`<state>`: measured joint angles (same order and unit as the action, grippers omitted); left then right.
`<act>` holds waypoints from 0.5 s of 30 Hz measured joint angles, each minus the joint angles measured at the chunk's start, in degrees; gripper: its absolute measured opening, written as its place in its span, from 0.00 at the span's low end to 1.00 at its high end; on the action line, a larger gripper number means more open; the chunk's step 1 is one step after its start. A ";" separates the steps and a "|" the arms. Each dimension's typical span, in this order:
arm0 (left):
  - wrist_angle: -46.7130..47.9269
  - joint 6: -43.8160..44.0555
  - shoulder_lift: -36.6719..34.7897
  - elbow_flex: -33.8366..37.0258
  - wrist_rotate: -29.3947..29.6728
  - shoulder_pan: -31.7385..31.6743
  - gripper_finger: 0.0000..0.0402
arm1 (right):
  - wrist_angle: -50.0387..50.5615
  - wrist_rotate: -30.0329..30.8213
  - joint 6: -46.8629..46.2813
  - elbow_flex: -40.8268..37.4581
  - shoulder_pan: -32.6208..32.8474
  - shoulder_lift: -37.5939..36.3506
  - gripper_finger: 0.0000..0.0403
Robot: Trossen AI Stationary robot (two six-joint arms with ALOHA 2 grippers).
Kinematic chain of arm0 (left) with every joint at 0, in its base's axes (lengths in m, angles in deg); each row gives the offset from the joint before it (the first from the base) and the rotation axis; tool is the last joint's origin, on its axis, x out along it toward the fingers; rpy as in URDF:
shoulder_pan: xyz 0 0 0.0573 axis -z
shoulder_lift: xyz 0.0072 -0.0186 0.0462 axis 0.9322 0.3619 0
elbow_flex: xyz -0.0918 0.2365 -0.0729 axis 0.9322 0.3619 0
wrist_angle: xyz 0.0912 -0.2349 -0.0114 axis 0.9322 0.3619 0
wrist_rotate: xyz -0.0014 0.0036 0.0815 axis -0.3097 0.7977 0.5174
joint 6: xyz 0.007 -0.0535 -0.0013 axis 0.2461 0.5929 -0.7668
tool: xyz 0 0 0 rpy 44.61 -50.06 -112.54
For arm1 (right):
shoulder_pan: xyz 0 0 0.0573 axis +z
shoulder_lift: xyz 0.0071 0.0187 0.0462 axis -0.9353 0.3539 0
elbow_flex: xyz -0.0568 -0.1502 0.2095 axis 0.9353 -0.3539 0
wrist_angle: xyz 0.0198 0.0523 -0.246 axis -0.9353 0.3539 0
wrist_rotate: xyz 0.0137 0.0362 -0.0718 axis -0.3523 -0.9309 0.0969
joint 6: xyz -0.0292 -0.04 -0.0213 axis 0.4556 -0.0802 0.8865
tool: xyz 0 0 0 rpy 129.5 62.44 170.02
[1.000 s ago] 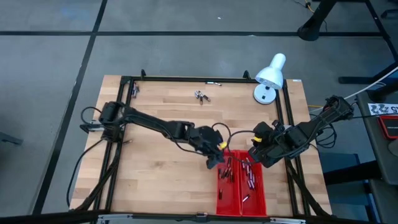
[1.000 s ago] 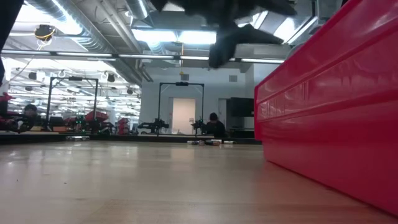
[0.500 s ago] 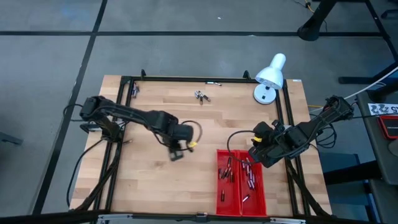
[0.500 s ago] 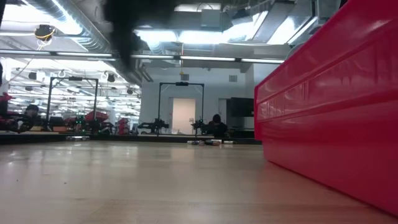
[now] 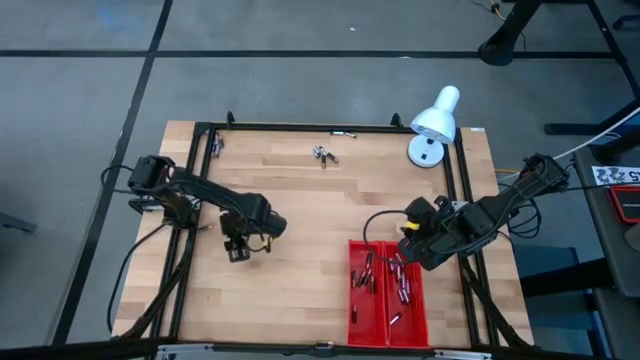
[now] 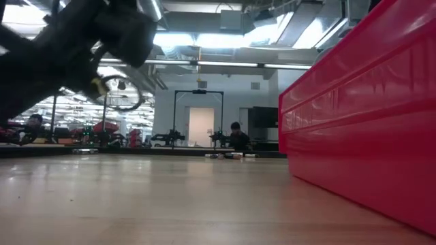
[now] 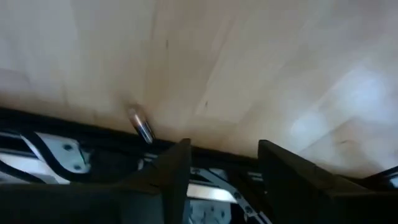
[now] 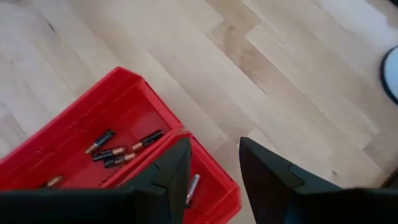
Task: Sort batteries
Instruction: Put the black battery into the left red bin
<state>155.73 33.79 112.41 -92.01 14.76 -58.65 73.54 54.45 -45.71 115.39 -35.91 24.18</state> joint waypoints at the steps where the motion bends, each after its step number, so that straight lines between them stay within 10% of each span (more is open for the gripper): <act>1: -0.02 0.60 0.00 0.84 -0.12 0.10 0.47 | -0.48 0.02 0.00 0.00 0.00 0.00 0.34; 15: -5.52 4.38 0.04 12.03 -7.93 -1.27 0.67 | -0.33 1.72 2.32 0.00 0.00 0.02 0.34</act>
<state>150.21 38.17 112.46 -79.98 6.83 -59.92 73.21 56.18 -43.39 115.39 -35.91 24.20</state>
